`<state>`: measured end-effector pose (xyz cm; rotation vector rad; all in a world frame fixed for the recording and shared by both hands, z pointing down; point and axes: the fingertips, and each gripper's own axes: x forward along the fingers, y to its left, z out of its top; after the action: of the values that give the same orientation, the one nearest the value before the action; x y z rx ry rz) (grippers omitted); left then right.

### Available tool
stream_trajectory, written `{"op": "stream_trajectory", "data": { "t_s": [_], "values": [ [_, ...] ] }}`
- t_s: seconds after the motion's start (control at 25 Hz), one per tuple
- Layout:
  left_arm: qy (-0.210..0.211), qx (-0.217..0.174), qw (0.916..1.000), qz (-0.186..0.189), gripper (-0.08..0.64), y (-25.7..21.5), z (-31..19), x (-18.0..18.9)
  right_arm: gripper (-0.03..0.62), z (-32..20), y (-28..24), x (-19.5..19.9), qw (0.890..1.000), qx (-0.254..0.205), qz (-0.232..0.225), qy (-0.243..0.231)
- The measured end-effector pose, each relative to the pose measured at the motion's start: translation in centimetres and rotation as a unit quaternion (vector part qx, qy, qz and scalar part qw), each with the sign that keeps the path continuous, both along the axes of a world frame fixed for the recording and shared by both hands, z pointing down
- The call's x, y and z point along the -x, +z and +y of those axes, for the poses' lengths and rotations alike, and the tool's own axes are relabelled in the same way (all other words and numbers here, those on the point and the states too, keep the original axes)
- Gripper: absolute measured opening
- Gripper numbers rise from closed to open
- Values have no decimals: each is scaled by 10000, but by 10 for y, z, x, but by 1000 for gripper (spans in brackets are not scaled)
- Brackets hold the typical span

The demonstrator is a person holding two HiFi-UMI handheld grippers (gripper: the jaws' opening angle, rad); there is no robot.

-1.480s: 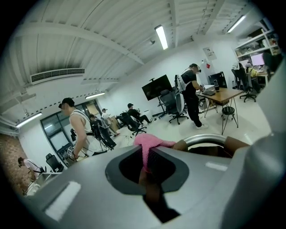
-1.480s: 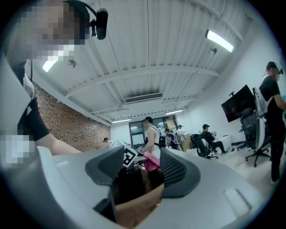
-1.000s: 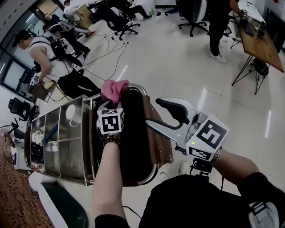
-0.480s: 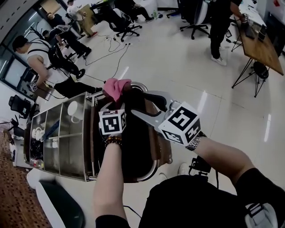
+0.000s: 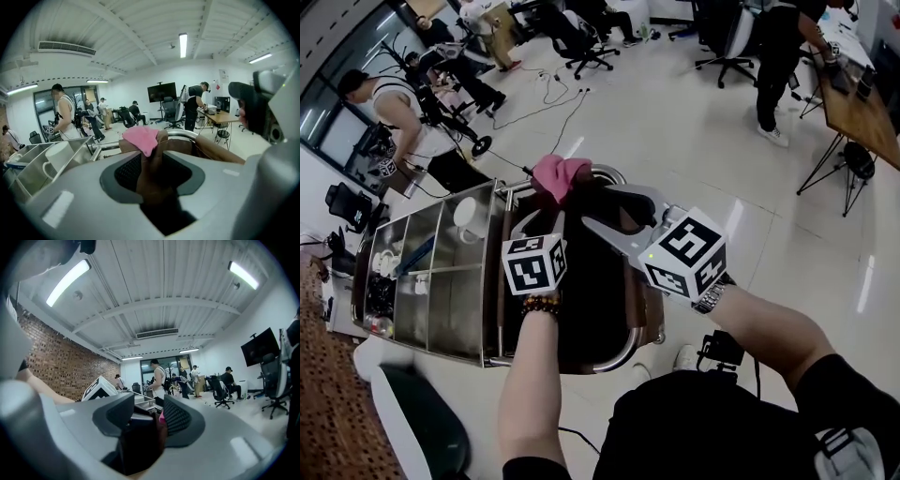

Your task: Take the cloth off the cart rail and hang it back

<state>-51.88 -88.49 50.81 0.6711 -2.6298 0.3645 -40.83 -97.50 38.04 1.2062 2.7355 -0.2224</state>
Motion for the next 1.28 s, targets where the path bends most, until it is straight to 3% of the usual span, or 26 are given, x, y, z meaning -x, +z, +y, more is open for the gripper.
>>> {"op": "stream_trajectory", "data": {
  "t_s": [0.32,0.52,1.28],
  "values": [
    [295,-679,9943,-763,7,-57,15,-65,47,37,0,-38,9998,-104,-76,171],
    [583,-891,9901,-918,3,-81,26,-108,5,60,-13,-67,9986,-274,-82,435],
    [1556,-1625,9637,-1436,3,-133,146,-294,0,216,-41,-223,9908,-644,-324,1144]
  ]
}}
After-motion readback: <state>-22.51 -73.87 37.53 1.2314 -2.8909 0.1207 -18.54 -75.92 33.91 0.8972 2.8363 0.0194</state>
